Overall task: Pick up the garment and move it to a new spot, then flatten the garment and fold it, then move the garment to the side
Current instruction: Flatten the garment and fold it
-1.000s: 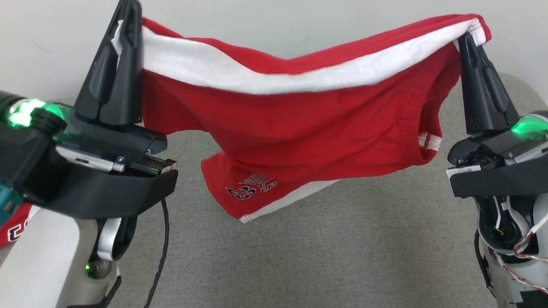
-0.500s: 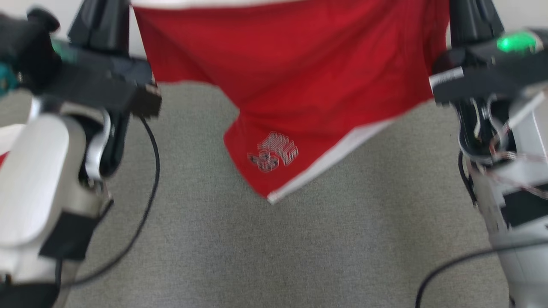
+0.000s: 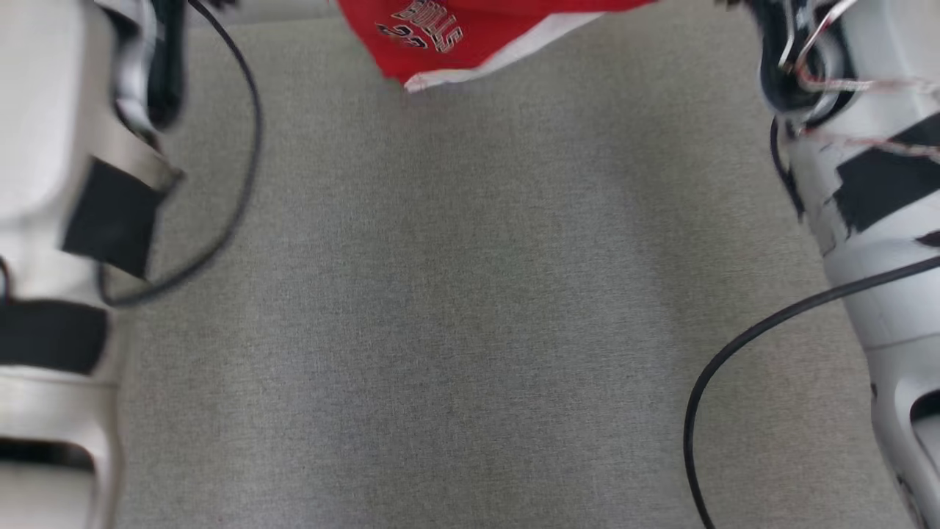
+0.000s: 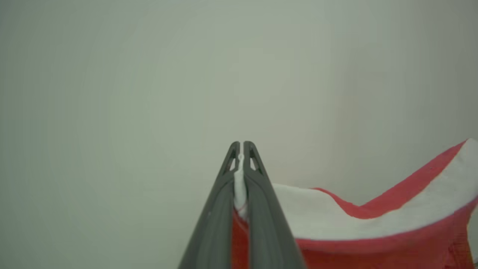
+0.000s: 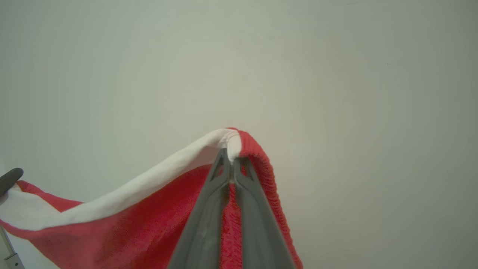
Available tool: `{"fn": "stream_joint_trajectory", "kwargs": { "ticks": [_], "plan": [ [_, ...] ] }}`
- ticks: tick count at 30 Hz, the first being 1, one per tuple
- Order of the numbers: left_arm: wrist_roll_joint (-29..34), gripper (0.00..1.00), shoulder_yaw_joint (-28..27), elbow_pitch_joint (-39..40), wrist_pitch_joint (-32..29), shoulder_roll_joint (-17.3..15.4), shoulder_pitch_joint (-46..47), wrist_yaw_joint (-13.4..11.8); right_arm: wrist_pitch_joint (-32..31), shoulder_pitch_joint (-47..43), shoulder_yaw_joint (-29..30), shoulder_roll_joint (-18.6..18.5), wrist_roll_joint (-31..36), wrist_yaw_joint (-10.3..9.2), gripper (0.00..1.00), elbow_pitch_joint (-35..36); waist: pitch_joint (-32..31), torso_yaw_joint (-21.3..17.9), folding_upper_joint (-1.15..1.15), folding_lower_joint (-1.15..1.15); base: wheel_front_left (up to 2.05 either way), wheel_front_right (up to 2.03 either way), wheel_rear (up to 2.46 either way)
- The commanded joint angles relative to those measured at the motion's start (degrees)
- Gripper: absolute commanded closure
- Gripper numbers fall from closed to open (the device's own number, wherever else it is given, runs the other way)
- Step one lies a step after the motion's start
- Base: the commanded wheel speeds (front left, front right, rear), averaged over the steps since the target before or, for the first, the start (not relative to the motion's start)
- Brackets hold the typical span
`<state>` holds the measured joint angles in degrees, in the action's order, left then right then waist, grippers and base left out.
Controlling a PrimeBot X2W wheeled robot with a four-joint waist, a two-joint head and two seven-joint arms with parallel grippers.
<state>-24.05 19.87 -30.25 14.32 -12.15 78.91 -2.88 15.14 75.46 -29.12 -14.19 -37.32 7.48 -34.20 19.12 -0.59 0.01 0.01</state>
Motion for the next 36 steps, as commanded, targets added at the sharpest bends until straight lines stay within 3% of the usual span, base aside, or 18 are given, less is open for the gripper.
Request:
{"fn": "stream_joint_trajectory", "kwargs": {
  "ticks": [1,7,12,19,25,36],
  "plan": [
    [0.34,1.00,0.25,0.32,0.47,0.87,-2.71,0.23,0.13,-2.42,-0.91,-0.17,-0.47,0.02,1.00,-0.15,1.89,0.95,-0.01,-0.01,0.00,0.00,0.00],
    [1.02,1.00,0.44,8.62,0.82,3.44,-16.49,-0.39,0.16,-11.71,-4.05,-2.39,-3.29,0.02,1.00,3.36,2.72,2.26,-0.01,-0.01,0.00,0.00,0.00],
    [2.25,1.00,0.14,19.82,0.84,3.44,-31.50,-2.21,0.16,-22.42,-5.02,-4.89,-6.53,0.02,1.00,10.25,1.75,2.84,-0.01,-0.01,0.00,0.00,0.00],
    [3.09,1.00,1.83,33.02,0.33,0.79,-53.05,-4.98,0.17,-41.38,-4.80,-8.81,-7.81,0.02,1.00,19.23,-2.84,2.96,-0.01,-0.01,0.00,0.00,0.00],
    [2.09,1.00,3.62,39.88,-3.03,-1.41,-66.31,-7.42,0.16,-53.88,-3.28,-8.76,-8.40,0.02,1.00,22.96,-7.13,2.92,-0.01,-0.01,0.00,0.00,0.00],
    [-1.03,1.00,6.16,46.93,-9.37,-3.11,-81.90,-10.81,-3.42,-67.79,-0.40,-8.61,-6.90,0.02,1.00,24.61,-14.22,4.47,-0.01,-0.01,0.00,0.00,0.00]
  ]
}}
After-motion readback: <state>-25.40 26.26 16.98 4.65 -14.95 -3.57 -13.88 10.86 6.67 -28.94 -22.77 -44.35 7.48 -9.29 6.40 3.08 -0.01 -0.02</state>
